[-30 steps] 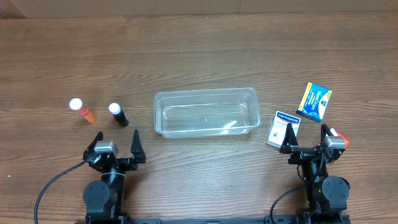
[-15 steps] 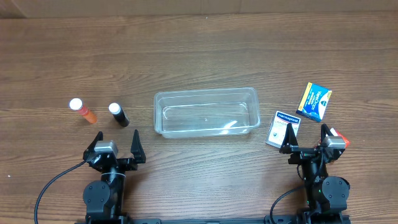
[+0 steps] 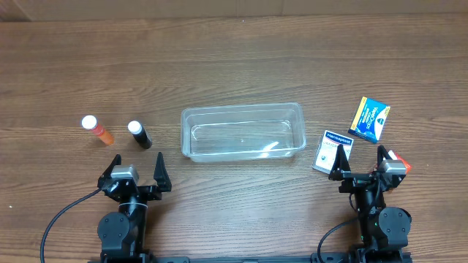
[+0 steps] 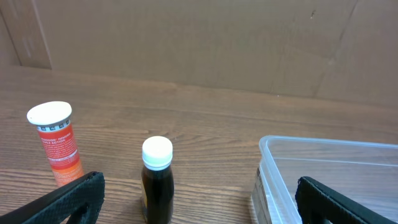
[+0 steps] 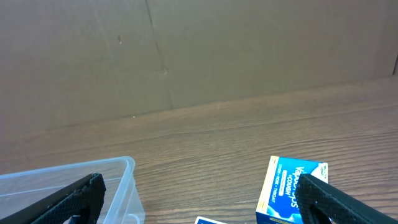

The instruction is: Pack container

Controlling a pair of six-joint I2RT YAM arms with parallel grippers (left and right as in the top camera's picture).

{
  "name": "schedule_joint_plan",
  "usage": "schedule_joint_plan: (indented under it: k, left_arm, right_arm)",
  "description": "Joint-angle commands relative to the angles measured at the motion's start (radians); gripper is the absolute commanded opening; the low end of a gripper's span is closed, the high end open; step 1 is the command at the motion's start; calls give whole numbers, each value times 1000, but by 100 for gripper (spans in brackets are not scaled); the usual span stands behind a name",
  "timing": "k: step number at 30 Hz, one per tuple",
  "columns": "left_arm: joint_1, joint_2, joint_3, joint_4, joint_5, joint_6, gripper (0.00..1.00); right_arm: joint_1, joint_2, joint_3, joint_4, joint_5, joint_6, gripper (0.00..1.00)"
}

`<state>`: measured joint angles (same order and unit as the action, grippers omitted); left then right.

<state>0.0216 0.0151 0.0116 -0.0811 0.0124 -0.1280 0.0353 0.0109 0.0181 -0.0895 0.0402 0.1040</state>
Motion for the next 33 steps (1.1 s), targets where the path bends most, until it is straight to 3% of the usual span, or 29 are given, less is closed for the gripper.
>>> schedule_joint_plan:
  k: [1, 15, 20, 26, 30, 33]
  left_arm:
    - [3, -10, -7, 5, 6, -10, 100]
    - [4, -10, -4, 8, 12, -49, 100]
    - [4, -8, 168, -180, 30, -59, 100]
    - [4, 146, 499, -432, 24, -59, 100]
    - [4, 437, 780, -603, 6, -59, 100]
    - [4, 731, 1051, -855, 5, -60, 100]
  right_arm:
    - [7, -8, -10, 9, -5, 0, 100]
    - [7, -8, -10, 22, -94, 1, 100]
    - [6, 12, 114, -122, -97, 55, 100]
    - [6, 273, 445, -312, -87, 163, 100]
    - [6, 583, 724, -529, -87, 162, 100]
    - [6, 861, 954, -768, -87, 150, 100]
